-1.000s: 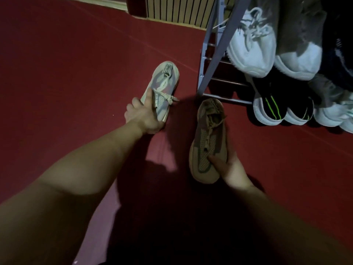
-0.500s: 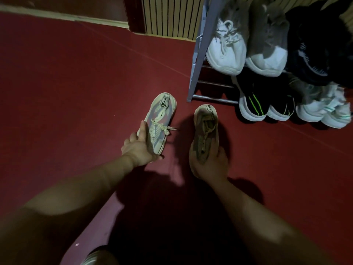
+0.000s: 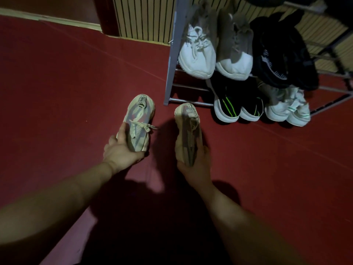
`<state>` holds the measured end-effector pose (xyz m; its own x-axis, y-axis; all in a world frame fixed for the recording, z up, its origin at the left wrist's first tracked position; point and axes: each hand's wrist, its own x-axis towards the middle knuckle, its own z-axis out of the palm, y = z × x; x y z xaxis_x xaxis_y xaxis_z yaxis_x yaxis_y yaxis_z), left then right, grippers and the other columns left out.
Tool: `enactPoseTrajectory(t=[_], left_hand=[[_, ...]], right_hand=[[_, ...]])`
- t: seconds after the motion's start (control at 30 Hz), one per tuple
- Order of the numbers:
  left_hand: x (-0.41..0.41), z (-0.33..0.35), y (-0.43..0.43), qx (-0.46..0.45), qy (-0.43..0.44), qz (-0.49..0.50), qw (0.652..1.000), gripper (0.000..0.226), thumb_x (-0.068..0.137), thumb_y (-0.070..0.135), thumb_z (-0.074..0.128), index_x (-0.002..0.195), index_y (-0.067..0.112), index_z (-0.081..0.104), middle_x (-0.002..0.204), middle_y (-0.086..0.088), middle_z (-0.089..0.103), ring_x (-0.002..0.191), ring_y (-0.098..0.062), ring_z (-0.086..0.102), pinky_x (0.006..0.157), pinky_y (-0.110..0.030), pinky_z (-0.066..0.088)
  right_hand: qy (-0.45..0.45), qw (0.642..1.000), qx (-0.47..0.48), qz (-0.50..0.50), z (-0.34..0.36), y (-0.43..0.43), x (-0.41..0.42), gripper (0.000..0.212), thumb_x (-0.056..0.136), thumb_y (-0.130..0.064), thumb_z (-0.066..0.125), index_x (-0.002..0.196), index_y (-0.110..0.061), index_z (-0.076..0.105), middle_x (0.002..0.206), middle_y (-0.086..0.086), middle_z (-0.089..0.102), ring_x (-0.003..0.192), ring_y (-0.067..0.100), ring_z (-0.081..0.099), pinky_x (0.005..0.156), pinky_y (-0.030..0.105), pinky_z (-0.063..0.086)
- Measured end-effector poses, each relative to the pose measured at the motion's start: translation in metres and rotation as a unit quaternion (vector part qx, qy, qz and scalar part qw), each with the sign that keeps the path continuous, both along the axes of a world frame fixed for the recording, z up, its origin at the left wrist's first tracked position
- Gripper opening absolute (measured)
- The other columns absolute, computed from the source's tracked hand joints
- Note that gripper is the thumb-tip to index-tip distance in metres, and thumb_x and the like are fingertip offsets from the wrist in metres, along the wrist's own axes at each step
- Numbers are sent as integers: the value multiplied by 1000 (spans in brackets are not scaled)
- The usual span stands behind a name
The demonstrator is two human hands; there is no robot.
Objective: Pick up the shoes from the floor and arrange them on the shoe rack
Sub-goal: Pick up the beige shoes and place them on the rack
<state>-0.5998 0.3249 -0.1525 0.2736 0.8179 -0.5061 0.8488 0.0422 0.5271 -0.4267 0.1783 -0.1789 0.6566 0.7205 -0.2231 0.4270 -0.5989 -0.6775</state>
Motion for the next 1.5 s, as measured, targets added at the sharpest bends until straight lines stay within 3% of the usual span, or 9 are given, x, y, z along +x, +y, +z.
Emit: enactPoseTrajectory(t=[0.23, 0.43, 0.57, 0.63, 0.87, 1.0, 1.13, 1.3, 1.5], left_hand=[[8, 9, -2, -46, -53, 47, 996, 115, 51, 52, 68, 147, 44, 6, 141, -15, 27, 131, -37, 31, 111, -40, 27], [13, 21, -7, -63, -158, 85, 982, 111, 52, 39, 63, 148, 35, 9, 143, -14, 26, 133, -26, 25, 108, -30, 22], [10, 23, -11, -69, -199, 78, 975, 108, 56, 39, 66, 148, 35, 9, 145, 9, 30, 139, -20, 23, 115, -37, 22], [8, 29, -17, -81, -214, 57, 972, 111, 53, 42, 69, 147, 38, 10, 138, 20, 32, 138, -15, 25, 115, -38, 23], [19, 51, -45, -135, -284, 55, 948, 105, 61, 24, 70, 147, 35, 12, 103, 24, 52, 93, 10, 52, 75, -5, 38], [24, 56, -54, -172, -321, 111, 925, 96, 73, 8, 74, 147, 32, 16, 101, 15, 55, 90, 4, 55, 72, -10, 42], [18, 62, -58, -172, -324, 109, 924, 107, 52, 27, 71, 146, 35, 18, 104, 12, 57, 92, 0, 58, 70, -14, 43], [21, 69, -63, -158, -320, 84, 930, 102, 58, 26, 68, 145, 38, 17, 105, 17, 54, 90, 6, 57, 65, -5, 45], [44, 71, -70, -161, -328, 98, 926, 86, 83, -2, 63, 148, 30, 16, 99, 12, 57, 79, 4, 61, 65, -7, 49]], right_hand=[[-5, 1000, 2, 25, 12, -10, 38, 104, 49, -59, 50, 147, -29, 32, 137, 8, 41, 120, 24, 42, 95, 28, 34], [47, 998, 23, 42, 17, -17, 52, 96, 53, -58, 51, 144, -34, 33, 141, 8, 35, 128, 25, 36, 106, 40, 36], [83, 990, 101, 48, 23, -14, 49, 83, 57, -53, 54, 135, -32, 37, 136, 5, 40, 119, 11, 41, 101, 18, 36], [90, 987, 124, 53, 20, -15, 51, 77, 62, -49, 58, 135, -32, 40, 141, 7, 41, 126, 14, 43, 105, 26, 37], [119, 977, 167, 56, 24, -18, 59, 67, 67, -39, 60, 130, -31, 37, 129, -18, 42, 117, -17, 41, 93, -1, 31], [72, 986, 143, 53, 22, -19, 60, 67, 65, -45, 59, 129, -40, 39, 141, 2, 41, 126, 6, 41, 101, 17, 33], [60, 985, 153, 46, 24, -21, 59, 62, 66, -45, 59, 123, -55, 36, 145, 7, 39, 133, 19, 39, 108, 36, 37], [26, 981, 185, 50, 37, -8, 68, 68, 68, -41, 62, 134, -36, 46, 134, -1, 47, 125, 19, 46, 104, 38, 41], [41, 998, 57, 5, 36, 56, 97, 71, 62, -85, 55, 120, -43, 54, 126, 9, 51, 113, 26, 53, 96, 40, 46]])
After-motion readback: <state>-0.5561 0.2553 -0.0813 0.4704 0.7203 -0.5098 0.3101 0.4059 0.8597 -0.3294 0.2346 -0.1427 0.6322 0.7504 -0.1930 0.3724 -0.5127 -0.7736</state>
